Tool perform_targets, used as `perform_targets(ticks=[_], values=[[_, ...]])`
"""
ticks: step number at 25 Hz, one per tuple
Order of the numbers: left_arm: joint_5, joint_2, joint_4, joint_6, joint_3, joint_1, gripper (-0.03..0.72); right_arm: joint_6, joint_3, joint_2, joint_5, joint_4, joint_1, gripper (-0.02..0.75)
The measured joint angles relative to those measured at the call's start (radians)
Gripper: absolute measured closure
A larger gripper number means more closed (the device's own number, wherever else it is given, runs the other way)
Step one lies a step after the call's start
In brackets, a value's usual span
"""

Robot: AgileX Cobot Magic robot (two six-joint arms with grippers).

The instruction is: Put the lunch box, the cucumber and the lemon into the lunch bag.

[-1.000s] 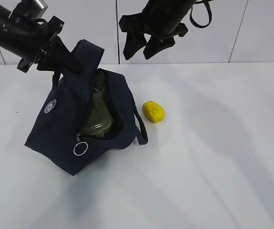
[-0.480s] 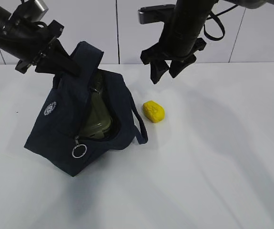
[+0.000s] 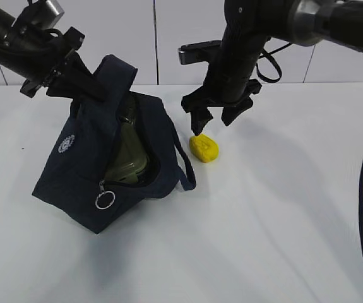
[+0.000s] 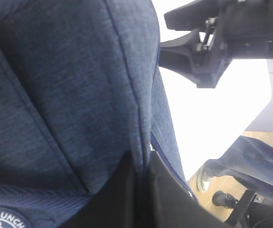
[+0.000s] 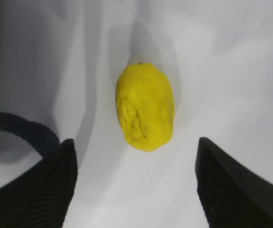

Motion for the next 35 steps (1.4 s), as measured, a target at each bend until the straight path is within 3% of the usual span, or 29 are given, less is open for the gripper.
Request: perform_targets(ticks=[17,35], values=[[0.0,0.0,0.002,0.0,0.0,0.0,0.686,-0.012,0.002,0.087,-0.129,0.0,0.0,0.157],[0.0,0.0,0.008,0.0,0.0,0.0,0.686,-0.029,0.002,0.128,-0.156,0.0,0.0,0.156]])
